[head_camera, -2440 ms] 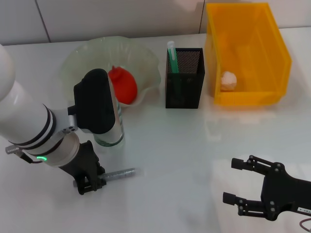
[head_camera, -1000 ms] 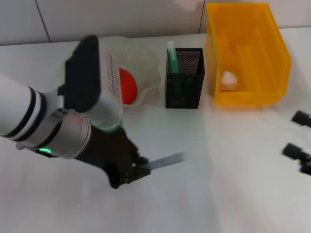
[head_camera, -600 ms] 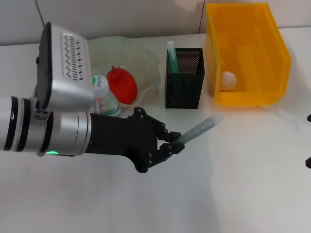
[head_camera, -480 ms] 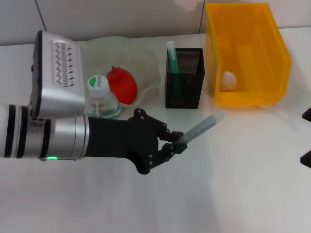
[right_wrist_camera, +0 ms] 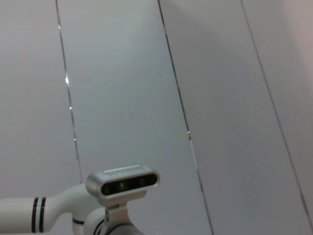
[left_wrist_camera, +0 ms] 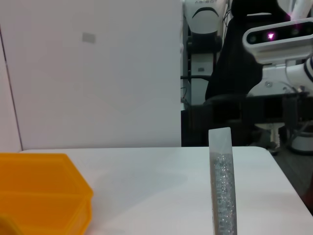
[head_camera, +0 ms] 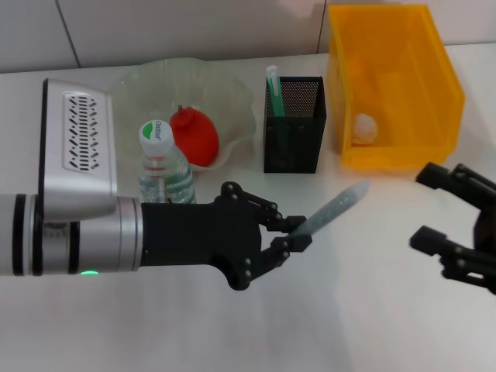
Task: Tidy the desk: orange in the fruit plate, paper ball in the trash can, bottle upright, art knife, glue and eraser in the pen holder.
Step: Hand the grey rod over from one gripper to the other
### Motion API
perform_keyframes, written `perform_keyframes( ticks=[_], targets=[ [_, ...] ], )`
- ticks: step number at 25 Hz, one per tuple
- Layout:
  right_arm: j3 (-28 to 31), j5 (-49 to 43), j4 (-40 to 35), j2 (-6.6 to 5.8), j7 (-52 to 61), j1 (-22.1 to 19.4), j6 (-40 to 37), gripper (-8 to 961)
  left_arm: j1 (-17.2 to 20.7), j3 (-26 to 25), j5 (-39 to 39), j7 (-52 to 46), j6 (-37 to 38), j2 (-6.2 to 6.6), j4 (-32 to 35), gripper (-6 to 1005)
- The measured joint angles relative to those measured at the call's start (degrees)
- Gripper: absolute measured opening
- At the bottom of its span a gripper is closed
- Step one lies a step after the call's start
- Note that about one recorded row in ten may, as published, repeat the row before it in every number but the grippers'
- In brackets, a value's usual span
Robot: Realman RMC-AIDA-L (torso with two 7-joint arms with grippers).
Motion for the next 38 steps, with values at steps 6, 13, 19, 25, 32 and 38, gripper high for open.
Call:
perform_keyframes(
  ticks=[6, 13, 19, 25, 32, 38],
  targets=[
    [-0.24, -2.37, 0.19, 0.71, 0.06, 1.80, 2.25, 775, 0.04, 1.10, -1.21, 0.36, -0.59, 0.05, -0.31, 148],
    [-0.41, -4.17, 0.76, 1.20, 0.06, 3.21, 4.64, 772, 0.05, 1.40, -1.65, 0.98, -0.40, 0.07, -0.48, 146],
    [-1.72, -4.32, 1.39, 1.18, 0.08, 4.21, 5.59, 770, -0.08, 1.42, -1.70, 0.95, -0.07, 0.05, -0.48, 146],
    [-3.12, -4.42, 2.14, 1.17, -0.26, 4.86, 5.75, 712, -0.07, 1.40, -1.71, 0.73, 0.03, 0.10, -0.49, 147],
    [-3.24, -4.42, 2.14, 1.12, -0.11, 5.00, 6.02, 556, 0.06, 1.39, -1.72, 0.63, 0.40, 0.18, -0.46, 147],
    [-3.28, -4.29, 2.19, 1.12, -0.05, 5.49, 6.66, 380, 0.05, 1.39, -1.71, 0.62, 0.77, 0.23, -0.27, 145]
  ],
)
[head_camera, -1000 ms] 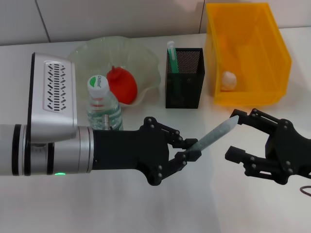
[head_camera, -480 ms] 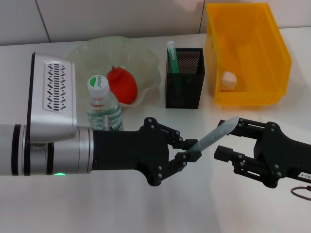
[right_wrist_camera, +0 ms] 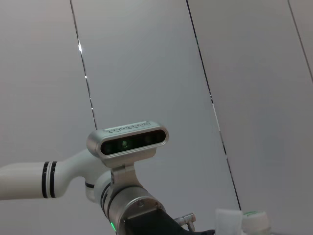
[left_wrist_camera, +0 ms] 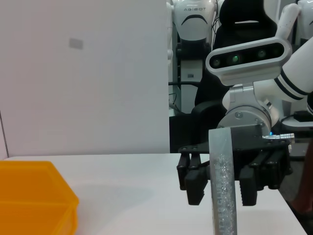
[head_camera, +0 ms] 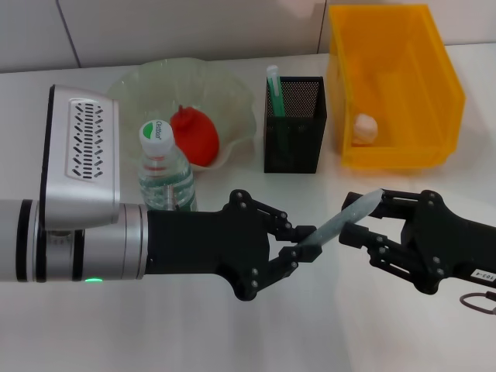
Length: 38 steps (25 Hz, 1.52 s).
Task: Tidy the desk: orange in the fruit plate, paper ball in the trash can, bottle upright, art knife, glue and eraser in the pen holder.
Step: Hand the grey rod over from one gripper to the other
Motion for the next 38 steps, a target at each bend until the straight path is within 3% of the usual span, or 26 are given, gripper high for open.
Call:
perform_keyframes(
  ticks=[21, 27, 38],
  targets=[
    [-1.53, 0.38, 0.01, 0.05, -0.42, 1.32, 1.50, 304, -0.05, -0.32, -0.77, 0.15, 0.03, -0.08, -1.00, 145],
    [-1.94, 0.43, 0.07, 0.05, -0.84, 1.46, 2.30, 150, -1.01, -0.46, -2.24, 0.32, 0.10, -0.01, -3.37, 145],
    [-1.36, 1.54, 0.26, 0.29, -1.15, 1.07, 2.13, 148, -0.62, -0.02, -2.29, 2.06, 0.87, 0.00, -3.45, 283]
  ],
)
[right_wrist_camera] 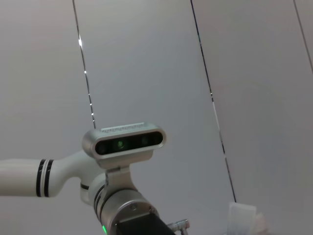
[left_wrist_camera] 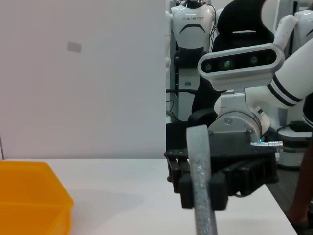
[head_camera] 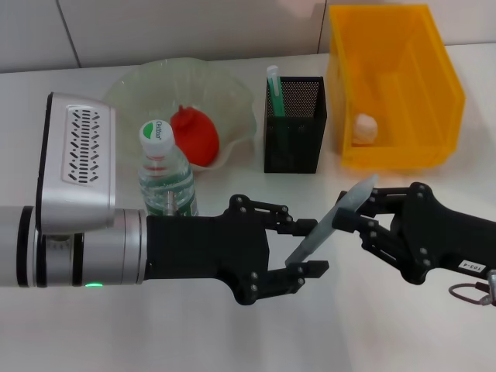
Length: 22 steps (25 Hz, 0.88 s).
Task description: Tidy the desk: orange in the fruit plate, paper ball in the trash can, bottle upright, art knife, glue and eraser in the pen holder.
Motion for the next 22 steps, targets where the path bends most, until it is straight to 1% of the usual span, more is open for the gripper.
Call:
perform_keyframes(
  ticks=[5, 6, 8, 10, 12, 13, 14, 15, 16, 17, 18, 19, 20, 22],
  targets=[
    [1.81, 2.99, 0.00, -0.17, -0.01, -1.11, -0.36, 146, 0.07, -0.30, -0.37, 1.03, 0.75, 0.03, -0.20, 342],
    [2.46, 3.73, -0.18, -0.24, -0.01, -1.37, -0.48, 146, 0.10, -0.54, -2.32, 2.81, 1.08, 0.07, -1.59, 354],
    [4.29, 6.05, -0.68, -0.39, -0.10, -1.83, -0.69, 145, 0.11, -0.75, -3.91, 4.15, 1.22, 0.10, -2.88, 601],
    [4.96, 7.04, -0.75, -0.41, -0.30, -1.88, -0.64, 144, 0.19, -1.06, -5.57, 5.94, 1.35, 0.11, -4.43, 680],
    [6.37, 9.58, -0.67, -0.27, -1.74, -1.64, 0.04, 143, 0.32, -1.28, -7.54, 8.69, 1.43, 0.11, -6.64, 759],
    [7.09, 11.94, -0.27, -0.07, -3.38, -0.88, 1.39, 143, 0.35, -1.29, -8.39, 9.76, 1.50, 0.10, -7.62, 798],
    [7.09, 11.94, -0.27, -0.07, -3.38, -0.88, 1.39, 143, 0.35, -1.29, -8.39, 9.76, 1.50, 0.10, -7.62, 798],
    [7.20, 13.02, -0.02, 0.03, -3.99, -0.34, 2.27, 142, 0.46, -1.30, -10.50, 11.97, 2.02, 0.09, -10.20, 798],
    [7.22, 14.23, 0.49, 0.12, -4.53, 0.57, 3.68, 142, 0.50, -1.30, -11.03, 12.43, 2.33, 0.08, -11.05, 798],
    [7.25, 15.06, 1.19, 0.16, -5.06, 1.31, 4.85, 142, 0.50, -1.30, -11.03, 12.43, 2.33, 0.08, -11.05, 799],
    [7.23, 16.76, 3.41, 0.18, -7.42, 3.21, 7.31, 142, 0.54, -1.30, -11.35, 12.72, 2.64, 0.09, -11.64, 799],
    [7.23, 16.76, 3.41, 0.18, -7.42, 3.21, 7.31, 142, 0.54, -1.30, -11.35, 12.72, 2.64, 0.09, -11.64, 799],
    [7.25, 17.31, 4.46, 0.18, -9.21, 4.07, 8.26, 141, 0.61, -1.30, -11.88, 13.97, 4.81, 0.08, -14.10, 799],
    [7.21, 17.89, 6.94, 0.24, -14.73, 6.00, 9.95, 141, 0.60, -1.33, -12.09, 15.55, 6.87, 0.08, -15.78, 798]
  ],
)
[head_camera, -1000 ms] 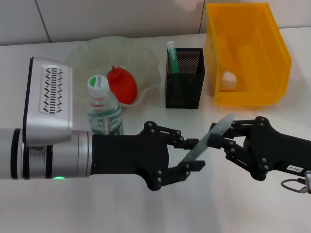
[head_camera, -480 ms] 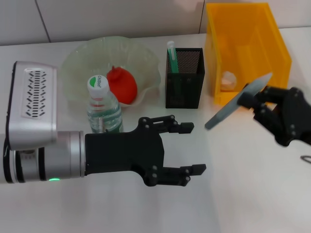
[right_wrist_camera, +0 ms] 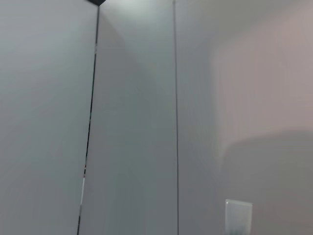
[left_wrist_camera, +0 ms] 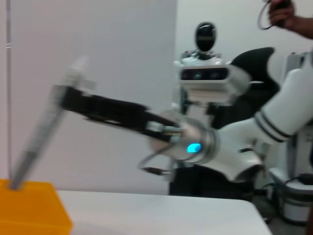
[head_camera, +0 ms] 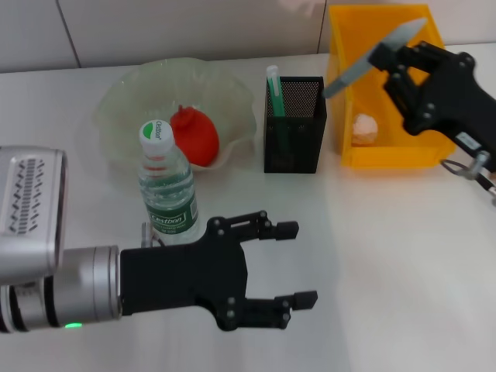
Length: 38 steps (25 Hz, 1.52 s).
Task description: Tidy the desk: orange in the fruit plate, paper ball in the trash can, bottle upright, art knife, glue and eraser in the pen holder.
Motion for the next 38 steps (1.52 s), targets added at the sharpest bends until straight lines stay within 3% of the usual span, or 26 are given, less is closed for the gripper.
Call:
perform_keyframes(
  ticks=[5, 15, 26, 38],
  targets=[
    [0.11, 0.10, 3.63, 0.08, -6.75, 3.44, 4.29, 143, 0.04, -0.14, -1.48, 3.03, 2.42, 0.01, -3.54, 796],
    [0.03, 2.21, 7.54, 0.23, -18.01, 5.59, 9.18, 142, -1.01, -0.52, -3.42, 6.92, 6.03, 0.07, -8.92, 792],
    [-1.41, 1.84, 9.94, 0.20, -18.90, 10.33, 18.87, 143, -1.30, -0.62, -3.48, 6.51, 7.39, 0.02, -9.73, 787],
    [-2.11, 1.76, 11.69, 0.22, -19.37, 12.88, 27.55, 143, -1.46, -0.67, -3.47, 6.04, 7.70, 0.00, -9.83, 787]
  ],
)
